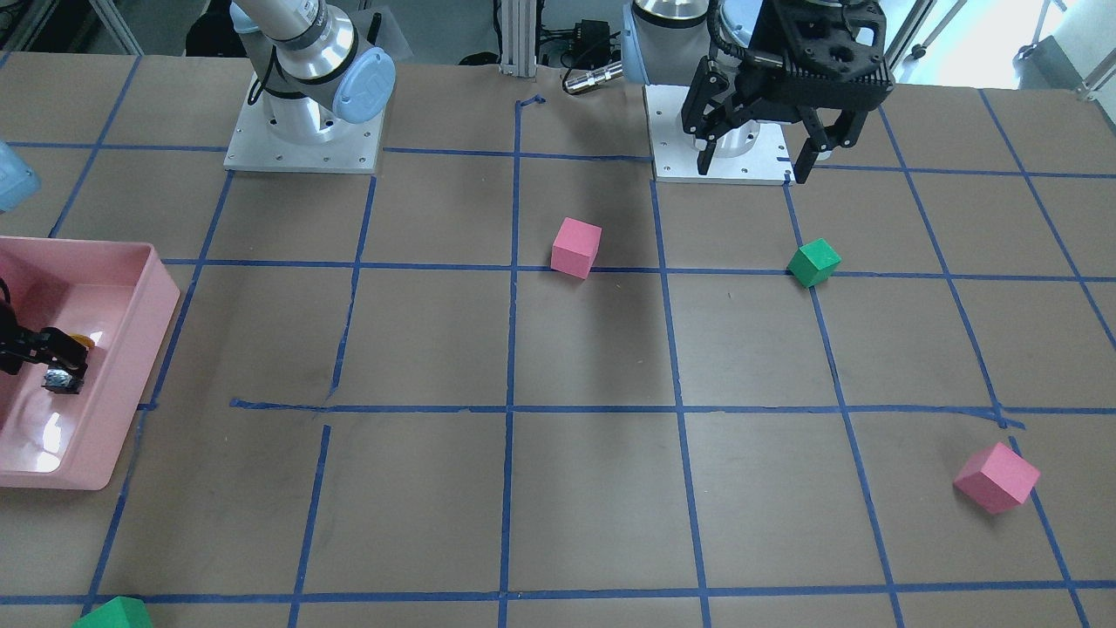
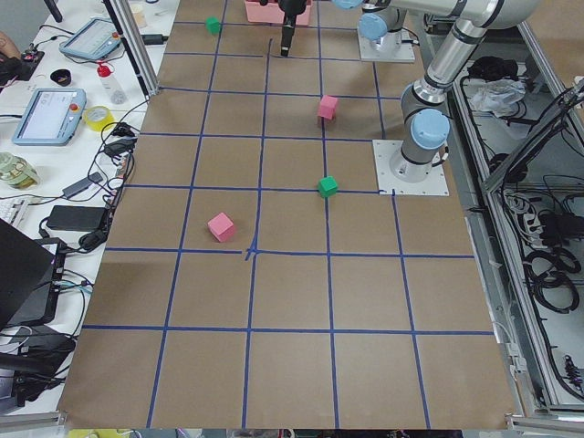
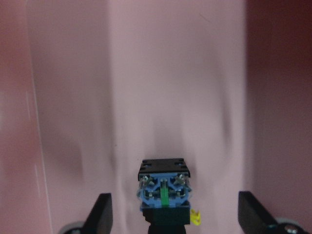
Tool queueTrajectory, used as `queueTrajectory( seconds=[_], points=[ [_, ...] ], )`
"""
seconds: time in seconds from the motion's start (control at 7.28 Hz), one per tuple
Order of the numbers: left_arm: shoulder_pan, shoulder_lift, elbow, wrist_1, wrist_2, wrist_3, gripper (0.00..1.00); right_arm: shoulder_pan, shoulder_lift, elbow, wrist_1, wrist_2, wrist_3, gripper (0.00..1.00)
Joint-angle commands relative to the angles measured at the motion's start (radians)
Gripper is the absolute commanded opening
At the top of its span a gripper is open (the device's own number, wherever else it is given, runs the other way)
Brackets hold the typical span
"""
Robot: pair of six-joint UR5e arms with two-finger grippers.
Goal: Align button upright
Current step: 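Lower the right gripper into the tray and grasp the button's black body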
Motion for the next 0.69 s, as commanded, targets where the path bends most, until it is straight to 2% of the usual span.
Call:
queueTrajectory(
  seconds=[0.0, 0.14, 0.27, 0.55],
  points=[
    [0.000, 0.000, 0.000, 0.000, 0.000, 0.000, 1.00, 0.000, 0.024, -0.002, -0.035, 0.007, 0.001, 0.93],
    [0.000, 0.000, 0.000, 0.000, 0.000, 0.000, 1.00, 0.000, 0.026, -0.002, -0.035, 0.015, 0.001, 0.91],
    [0.000, 0.000, 0.000, 0.000, 0.000, 0.000, 1.00, 0.000, 0.024, -0.002, -0.036, 0.041, 0.001, 0.77],
    [0.000, 0.000, 0.000, 0.000, 0.000, 0.000, 1.00, 0.000, 0.021, 0.000, -0.032, 0.035, -0.009, 0.32]
  ],
)
